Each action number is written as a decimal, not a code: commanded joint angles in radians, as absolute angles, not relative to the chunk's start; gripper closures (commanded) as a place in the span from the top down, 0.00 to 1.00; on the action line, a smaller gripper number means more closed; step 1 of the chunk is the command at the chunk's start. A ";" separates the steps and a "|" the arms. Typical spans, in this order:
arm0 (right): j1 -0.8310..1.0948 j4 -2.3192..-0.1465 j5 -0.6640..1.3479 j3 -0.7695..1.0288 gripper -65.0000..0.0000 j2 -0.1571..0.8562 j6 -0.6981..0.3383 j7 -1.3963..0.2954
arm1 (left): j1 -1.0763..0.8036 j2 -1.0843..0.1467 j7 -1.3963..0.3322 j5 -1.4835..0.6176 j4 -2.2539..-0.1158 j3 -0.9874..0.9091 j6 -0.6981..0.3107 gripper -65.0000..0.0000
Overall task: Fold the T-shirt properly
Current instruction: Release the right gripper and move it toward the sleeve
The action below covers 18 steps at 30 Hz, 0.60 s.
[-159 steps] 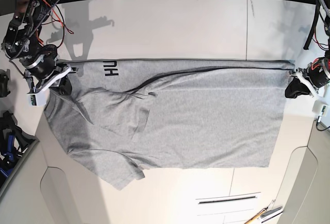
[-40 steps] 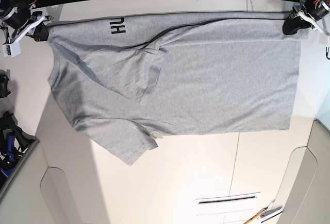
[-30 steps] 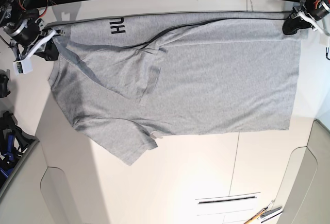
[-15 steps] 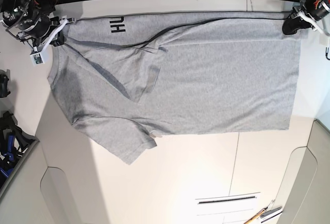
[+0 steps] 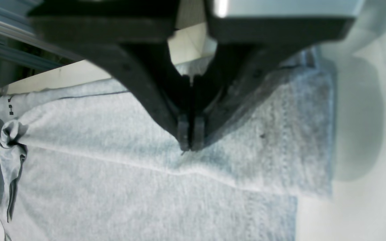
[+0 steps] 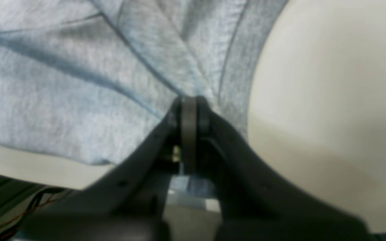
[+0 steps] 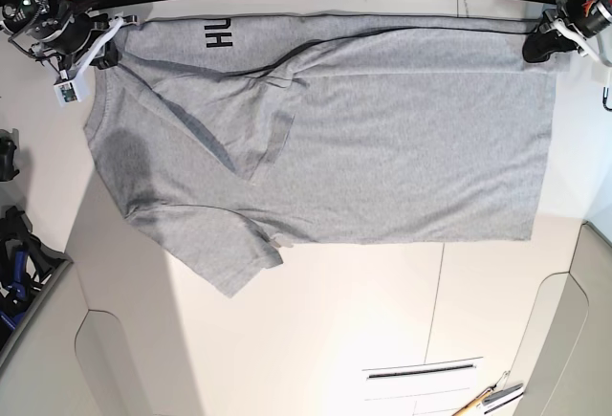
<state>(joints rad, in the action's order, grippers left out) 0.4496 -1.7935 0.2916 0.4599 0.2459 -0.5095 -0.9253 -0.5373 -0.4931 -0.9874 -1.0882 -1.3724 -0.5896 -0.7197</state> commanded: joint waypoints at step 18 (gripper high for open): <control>0.389 -1.805 0.515 0.543 0.00 0.254 -0.513 -0.944 | -0.565 -0.501 -1.067 -1.271 -1.370 -0.767 -0.698 0.13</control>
